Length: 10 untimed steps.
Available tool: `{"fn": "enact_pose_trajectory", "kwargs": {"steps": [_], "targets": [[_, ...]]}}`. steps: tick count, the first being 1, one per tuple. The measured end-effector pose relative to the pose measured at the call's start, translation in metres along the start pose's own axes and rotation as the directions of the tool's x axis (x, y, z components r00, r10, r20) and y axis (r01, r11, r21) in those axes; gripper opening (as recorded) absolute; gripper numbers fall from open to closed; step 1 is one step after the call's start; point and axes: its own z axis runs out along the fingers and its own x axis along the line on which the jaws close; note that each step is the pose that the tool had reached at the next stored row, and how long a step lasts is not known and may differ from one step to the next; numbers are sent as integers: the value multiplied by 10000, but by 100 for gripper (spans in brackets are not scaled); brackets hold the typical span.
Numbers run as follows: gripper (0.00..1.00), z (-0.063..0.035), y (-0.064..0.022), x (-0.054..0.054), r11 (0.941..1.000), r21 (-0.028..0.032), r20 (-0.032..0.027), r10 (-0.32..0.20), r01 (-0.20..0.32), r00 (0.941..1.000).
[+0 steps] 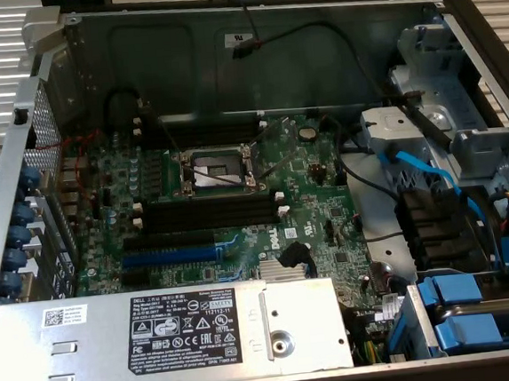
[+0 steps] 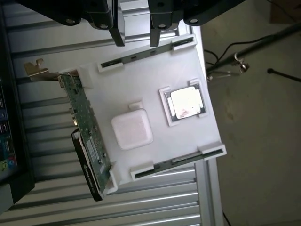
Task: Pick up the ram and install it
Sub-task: 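Pick up the ram and move it above insertion slot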
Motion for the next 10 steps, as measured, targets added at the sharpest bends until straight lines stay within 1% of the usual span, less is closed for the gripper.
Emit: {"fn": "enact_pose_trajectory", "kwargs": {"steps": [3,8,10], "targets": [[35,50,24,-16,10000,12,-74,43,-43,10000],[35,138,111,-3,10000,26,-162,68,-68,9998],[35,165,139,4,10000,33,-212,80,-80,9997]]}}
